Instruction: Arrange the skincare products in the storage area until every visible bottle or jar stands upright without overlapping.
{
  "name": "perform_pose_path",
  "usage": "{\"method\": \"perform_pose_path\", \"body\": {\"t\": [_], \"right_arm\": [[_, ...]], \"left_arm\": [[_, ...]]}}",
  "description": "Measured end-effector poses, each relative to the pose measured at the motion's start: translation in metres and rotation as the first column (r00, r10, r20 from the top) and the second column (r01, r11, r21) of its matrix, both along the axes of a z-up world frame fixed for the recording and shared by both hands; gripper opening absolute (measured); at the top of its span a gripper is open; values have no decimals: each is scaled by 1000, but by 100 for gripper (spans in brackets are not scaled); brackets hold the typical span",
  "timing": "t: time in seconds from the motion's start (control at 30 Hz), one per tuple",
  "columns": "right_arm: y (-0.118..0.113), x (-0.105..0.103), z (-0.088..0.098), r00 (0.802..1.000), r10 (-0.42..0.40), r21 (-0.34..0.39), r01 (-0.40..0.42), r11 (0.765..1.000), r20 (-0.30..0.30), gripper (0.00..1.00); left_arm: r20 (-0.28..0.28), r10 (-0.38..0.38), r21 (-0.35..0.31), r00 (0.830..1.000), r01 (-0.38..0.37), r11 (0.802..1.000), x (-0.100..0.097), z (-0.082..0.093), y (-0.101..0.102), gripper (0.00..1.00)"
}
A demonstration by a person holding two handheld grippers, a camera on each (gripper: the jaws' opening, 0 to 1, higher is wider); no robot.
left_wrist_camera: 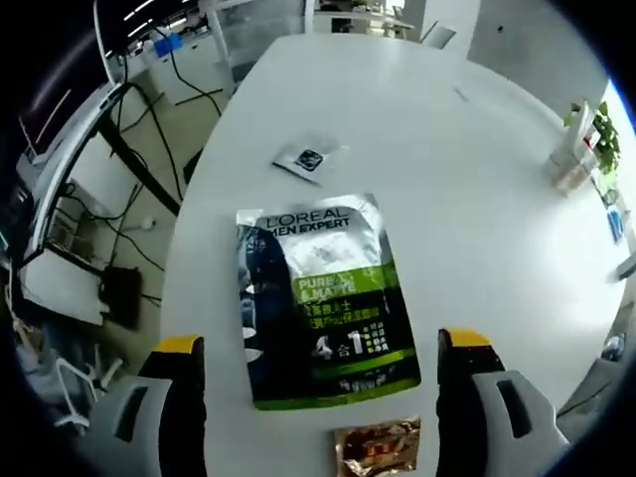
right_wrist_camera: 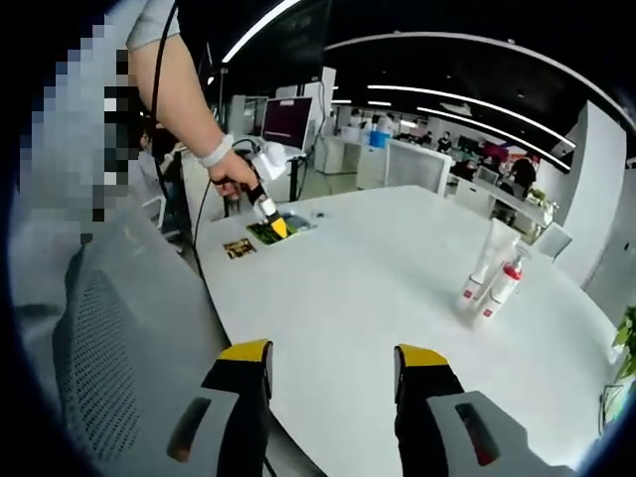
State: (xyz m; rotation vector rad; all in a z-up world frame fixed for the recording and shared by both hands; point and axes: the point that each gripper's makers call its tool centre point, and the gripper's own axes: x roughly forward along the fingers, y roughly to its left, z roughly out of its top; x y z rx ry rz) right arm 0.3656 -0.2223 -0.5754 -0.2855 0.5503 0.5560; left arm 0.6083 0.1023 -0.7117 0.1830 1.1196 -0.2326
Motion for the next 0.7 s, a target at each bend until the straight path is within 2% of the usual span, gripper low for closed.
{"method": "perform_pose_path", "body": {"t": [0.13, 0.2, 0.27, 0.37, 0.4, 0.47, 0.57, 0.63, 0.7], "right_arm": [[0, 0, -2, 1000, -1, 1, 1, 1000, -13, 43], [0, 0, -3, 1000, -6, -1, 6, 1000, -18, 42], [-2, 1, -4, 1000, -12, -3, 12, 1000, -22, 42], [-1, 0, -6, 999, -9, -7, 9, 1000, -34, 42], [0, -1, -7, 999, -4, -10, 4, 1000, -36, 41], [1, -1, -8, 999, 4, -15, -5, 1000, -43, 41], [2, -2, -10, 999, 9, -15, -10, 1000, -50, 40], [2, -3, -10, 999, 10, -16, -11, 1000, -54, 40], [3, -4, -11, 998, 14, -14, -15, 1000, -62, 39]], "left_arm": [[-2, 5, -2, 1000, -5, 1000, 4, -7, -3, 94], [-30, -22, 30, 999, 23, 999, 2, -15, 1, 94], [-6, 14, 3, 1000, -14, 1000, 7, -12, 2, 97], [-9, 17, -24, 1000, -17, 1000, 7, -14, 2, 97], [-15, 55, -45, 998, -56, 997, 6, -15, 2, 97], [2, 33, -41, 999, -33, 999, 7, -15, 3, 98], [25, 46, -51, 999, -44, 998, 7, -14, 3, 98], [31, 33, -53, 999, -31, 998, 7, -12, 1, 94], [31, 10, -53, 999, -8, 999, 8, -10, -1, 83]]}}
